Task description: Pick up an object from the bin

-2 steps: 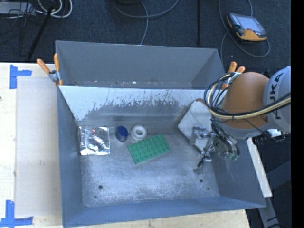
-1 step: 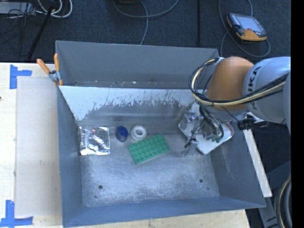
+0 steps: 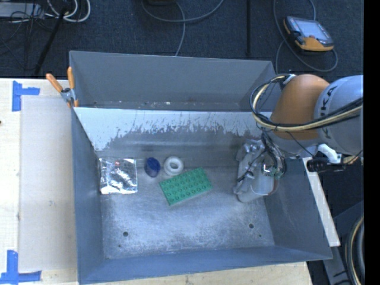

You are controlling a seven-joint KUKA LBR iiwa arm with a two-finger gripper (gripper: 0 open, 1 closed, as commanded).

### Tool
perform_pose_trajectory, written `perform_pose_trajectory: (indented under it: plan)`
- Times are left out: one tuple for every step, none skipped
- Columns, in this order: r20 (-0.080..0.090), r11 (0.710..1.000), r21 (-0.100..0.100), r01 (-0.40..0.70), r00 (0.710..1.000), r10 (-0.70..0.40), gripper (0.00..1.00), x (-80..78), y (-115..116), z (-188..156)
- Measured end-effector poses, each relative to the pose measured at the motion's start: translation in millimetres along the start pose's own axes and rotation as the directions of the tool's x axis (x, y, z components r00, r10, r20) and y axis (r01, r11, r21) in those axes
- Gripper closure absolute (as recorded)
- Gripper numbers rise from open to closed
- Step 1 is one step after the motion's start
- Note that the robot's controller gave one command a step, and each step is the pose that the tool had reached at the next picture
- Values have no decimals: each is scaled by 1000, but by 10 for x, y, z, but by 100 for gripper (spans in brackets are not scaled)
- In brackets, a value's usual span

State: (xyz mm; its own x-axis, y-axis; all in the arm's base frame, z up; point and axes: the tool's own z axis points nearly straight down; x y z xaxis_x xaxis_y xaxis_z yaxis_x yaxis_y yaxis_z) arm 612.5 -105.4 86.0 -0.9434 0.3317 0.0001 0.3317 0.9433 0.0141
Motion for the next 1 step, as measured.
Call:
perform_pose_trajectory:
  plan:
    - [-4,1000,11,27,1000,-27,0,315,540,81]
